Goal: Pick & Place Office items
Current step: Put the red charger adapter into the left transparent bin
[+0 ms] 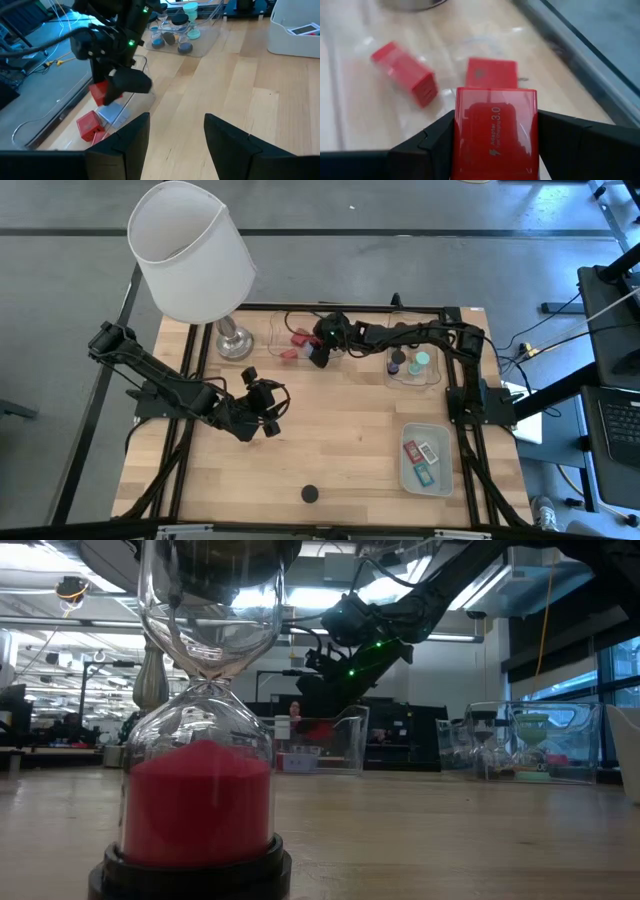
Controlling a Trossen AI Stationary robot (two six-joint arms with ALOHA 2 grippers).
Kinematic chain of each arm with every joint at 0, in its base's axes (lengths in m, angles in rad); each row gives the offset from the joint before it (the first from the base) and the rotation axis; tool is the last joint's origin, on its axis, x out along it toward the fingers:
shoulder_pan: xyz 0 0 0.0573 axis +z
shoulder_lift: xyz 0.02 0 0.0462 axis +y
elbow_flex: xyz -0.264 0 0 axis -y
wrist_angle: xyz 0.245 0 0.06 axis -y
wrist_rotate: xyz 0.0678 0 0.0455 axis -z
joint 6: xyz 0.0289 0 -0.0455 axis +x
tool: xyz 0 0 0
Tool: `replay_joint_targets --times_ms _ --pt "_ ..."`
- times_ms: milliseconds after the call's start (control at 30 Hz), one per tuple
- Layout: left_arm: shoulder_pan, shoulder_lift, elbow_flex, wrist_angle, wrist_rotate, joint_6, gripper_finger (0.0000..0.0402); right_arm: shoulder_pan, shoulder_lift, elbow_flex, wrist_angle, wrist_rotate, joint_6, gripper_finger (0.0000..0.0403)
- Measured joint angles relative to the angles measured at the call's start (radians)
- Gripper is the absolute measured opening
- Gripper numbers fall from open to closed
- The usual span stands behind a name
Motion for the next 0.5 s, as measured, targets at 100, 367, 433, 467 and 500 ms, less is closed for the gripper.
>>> replay_joint_targets --times_ms 100,367,433,467,500 --pt "0.0 0.0 0.0 0.0 0.0 0.0 0.0185 0.005 0.002 -0.001 0.004 -0.027 -0.093 0.0221" --pt "0.0 0.0 0.0 -0.001 0.0 0.011 0.0185 0.005 0.001 -0.001 0.041 -0.057 -0.262 0.0221" --pt "0.0 0.0 0.0 0.0 0.0 0.024 0.0184 0.005 0.001 -0.001 0.052 -0.068 -0.312 0.0221" --pt "0.0 0.0 0.0 0.0 0.0 0.025 0.0184 0.004 0.001 -0.001 0.054 -0.079 -0.347 0.0221" --pt "0.0 0.0 0.0 0.0 0.0 0.026 0.0185 0.004 0.001 -0.001 0.056 -0.089 -0.381 0.0221"
